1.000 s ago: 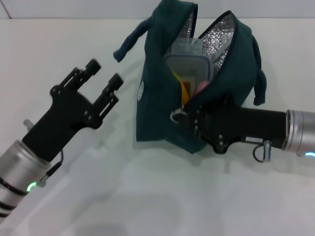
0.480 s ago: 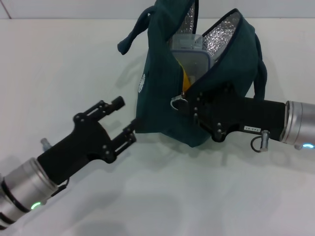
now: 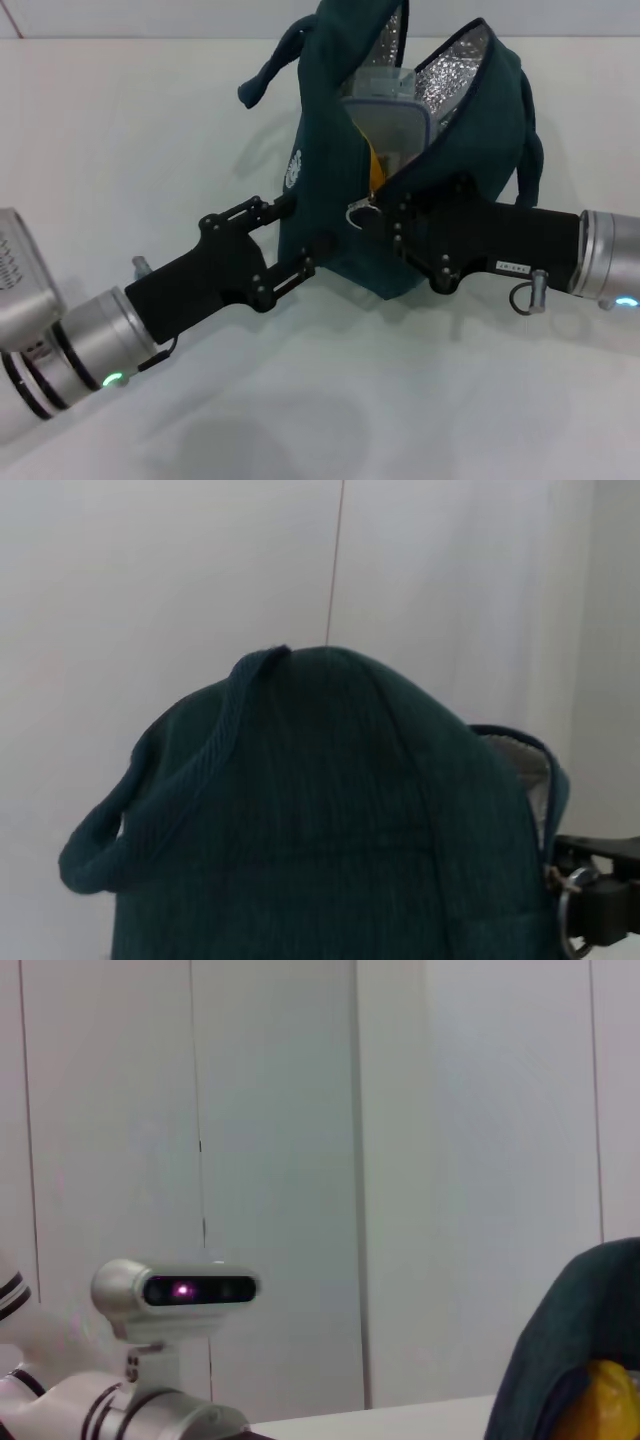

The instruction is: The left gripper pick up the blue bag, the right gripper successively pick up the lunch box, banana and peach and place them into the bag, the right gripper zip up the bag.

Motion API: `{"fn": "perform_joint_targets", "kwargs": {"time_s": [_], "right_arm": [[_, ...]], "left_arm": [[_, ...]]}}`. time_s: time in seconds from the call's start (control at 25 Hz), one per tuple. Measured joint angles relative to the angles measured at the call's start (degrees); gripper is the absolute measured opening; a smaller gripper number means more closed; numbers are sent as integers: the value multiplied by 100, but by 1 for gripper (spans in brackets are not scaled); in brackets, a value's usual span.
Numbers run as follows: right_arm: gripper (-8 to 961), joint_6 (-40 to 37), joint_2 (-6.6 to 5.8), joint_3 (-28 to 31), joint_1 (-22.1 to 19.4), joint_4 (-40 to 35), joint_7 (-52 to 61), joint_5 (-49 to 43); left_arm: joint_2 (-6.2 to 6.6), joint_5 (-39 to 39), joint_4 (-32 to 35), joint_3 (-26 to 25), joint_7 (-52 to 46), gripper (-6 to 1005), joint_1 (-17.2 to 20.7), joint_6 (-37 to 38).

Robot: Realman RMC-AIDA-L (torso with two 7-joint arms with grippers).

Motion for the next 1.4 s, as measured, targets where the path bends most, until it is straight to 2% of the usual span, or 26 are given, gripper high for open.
{"fn": "perform_joint_targets", "kwargs": {"time_s": [0.12, 0.32, 0.56, 0.76, 0.96, 1.08, 1.4], "right_arm": [[14, -7, 0, -1, -15, 0, 81, 2], [14, -71, -13, -1, -33, 0, 348, 3], [14, -275, -78, -1, 2, 0, 1021, -37], [14, -373, -81, 42, -32, -23, 1026, -35], [14, -387, -47, 179, -43, -66, 728, 9], [14, -394, -30, 270, -44, -70, 468, 185], [14, -550, -8, 246, -46, 46, -471, 1302]], "left_arm": [[-2, 4, 0, 0, -3, 575, -43, -58], [-3, -32, -5, -38, 64, 350, -31, -73], [-2, -46, -5, -42, 435, 227, -21, -77], [-14, 1, -1, -3, 833, 124, -21, -97], [-17, 5, 7, 0, 866, 59, -48, -196], [-20, 7, 7, 0, 923, 58, -56, -217], [-26, 8, 89, 0, 990, 56, -58, -315]]}}
